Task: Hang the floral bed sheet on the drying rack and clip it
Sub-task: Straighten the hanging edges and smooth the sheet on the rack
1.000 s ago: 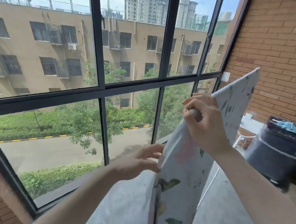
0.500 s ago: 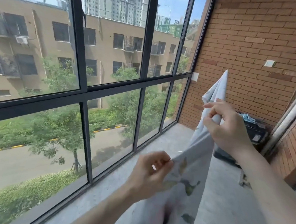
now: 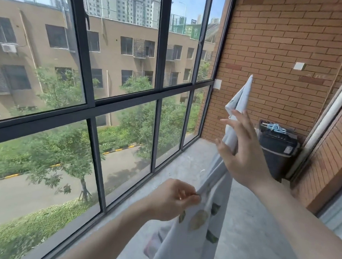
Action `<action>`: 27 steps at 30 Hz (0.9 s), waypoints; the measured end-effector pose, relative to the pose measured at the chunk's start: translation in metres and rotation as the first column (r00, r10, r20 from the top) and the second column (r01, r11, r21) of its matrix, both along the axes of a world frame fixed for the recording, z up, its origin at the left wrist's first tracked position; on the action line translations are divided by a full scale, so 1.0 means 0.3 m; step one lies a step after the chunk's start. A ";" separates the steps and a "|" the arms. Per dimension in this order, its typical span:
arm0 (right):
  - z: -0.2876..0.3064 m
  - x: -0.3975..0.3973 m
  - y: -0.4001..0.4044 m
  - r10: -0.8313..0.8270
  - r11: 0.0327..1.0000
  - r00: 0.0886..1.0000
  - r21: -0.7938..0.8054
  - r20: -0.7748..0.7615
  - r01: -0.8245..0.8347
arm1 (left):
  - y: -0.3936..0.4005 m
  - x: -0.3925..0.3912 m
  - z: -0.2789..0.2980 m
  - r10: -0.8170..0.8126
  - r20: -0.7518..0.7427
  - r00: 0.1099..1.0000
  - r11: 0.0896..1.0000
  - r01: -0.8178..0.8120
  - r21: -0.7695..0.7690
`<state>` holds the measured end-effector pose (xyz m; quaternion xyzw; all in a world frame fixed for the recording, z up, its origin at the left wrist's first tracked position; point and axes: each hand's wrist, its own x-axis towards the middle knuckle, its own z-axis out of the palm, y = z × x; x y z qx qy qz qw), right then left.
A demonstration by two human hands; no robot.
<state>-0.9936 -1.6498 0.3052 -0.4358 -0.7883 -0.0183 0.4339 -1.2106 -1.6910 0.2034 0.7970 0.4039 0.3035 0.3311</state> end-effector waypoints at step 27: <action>-0.282 0.346 0.128 0.434 0.855 0.860 -0.179 -0.267 -0.487 | 0.088 0.256 0.007 0.647 0.424 0.633 0.740 -0.656 -0.150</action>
